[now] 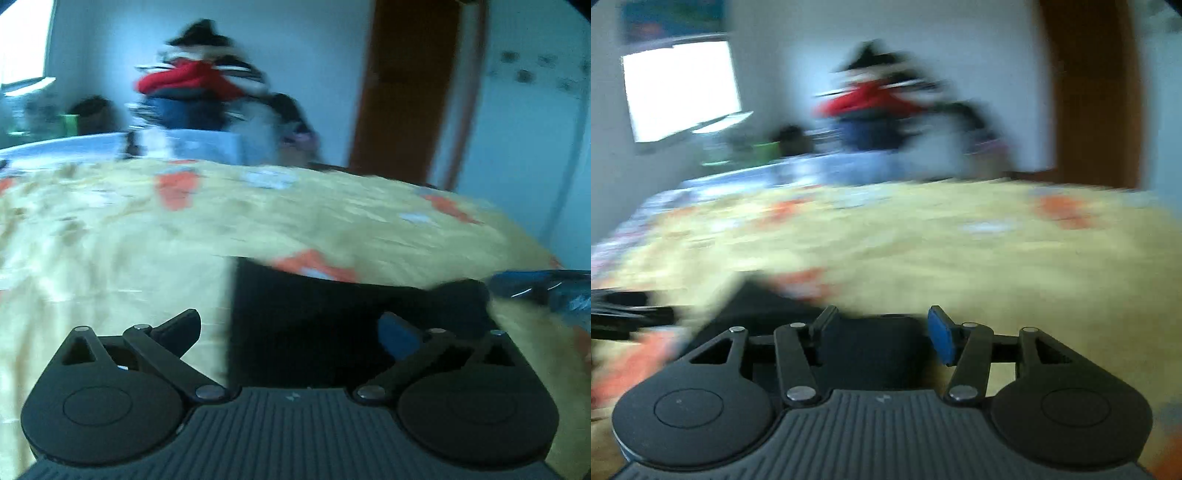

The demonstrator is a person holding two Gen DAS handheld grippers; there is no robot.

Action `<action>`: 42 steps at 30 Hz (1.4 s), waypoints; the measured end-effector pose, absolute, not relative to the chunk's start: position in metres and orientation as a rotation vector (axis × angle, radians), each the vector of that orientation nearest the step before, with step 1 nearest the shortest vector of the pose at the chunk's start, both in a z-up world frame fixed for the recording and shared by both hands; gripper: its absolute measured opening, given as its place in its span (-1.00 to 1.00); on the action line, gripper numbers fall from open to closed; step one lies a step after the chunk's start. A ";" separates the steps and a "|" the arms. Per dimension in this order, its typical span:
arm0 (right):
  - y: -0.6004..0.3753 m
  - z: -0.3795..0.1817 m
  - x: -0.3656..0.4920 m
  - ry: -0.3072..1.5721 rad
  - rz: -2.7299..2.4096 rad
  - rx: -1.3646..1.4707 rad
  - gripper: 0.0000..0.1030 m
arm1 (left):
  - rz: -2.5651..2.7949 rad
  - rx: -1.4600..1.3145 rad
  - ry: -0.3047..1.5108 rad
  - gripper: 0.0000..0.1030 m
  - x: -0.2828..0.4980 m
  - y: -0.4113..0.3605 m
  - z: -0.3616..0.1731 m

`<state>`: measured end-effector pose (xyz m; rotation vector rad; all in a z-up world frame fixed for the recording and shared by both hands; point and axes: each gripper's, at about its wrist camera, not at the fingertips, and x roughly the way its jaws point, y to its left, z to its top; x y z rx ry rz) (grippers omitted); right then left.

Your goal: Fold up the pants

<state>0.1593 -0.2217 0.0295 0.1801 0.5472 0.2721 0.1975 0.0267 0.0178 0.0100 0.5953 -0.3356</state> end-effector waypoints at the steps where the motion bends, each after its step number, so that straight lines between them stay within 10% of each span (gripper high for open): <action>1: -0.212 0.024 0.167 0.583 0.346 0.186 0.02 | -0.339 0.041 0.624 1.00 0.203 0.014 0.009; 6: -0.198 -0.015 0.197 0.678 0.197 -0.003 0.18 | -0.241 0.186 0.694 0.61 0.209 0.001 -0.022; 23: -0.154 -0.011 0.127 0.673 0.281 -0.094 0.21 | -0.225 0.149 0.673 0.97 0.178 0.012 -0.037; 42: -0.121 -0.018 0.088 0.594 0.093 -0.155 0.75 | -0.074 0.075 0.701 1.00 0.129 0.027 -0.023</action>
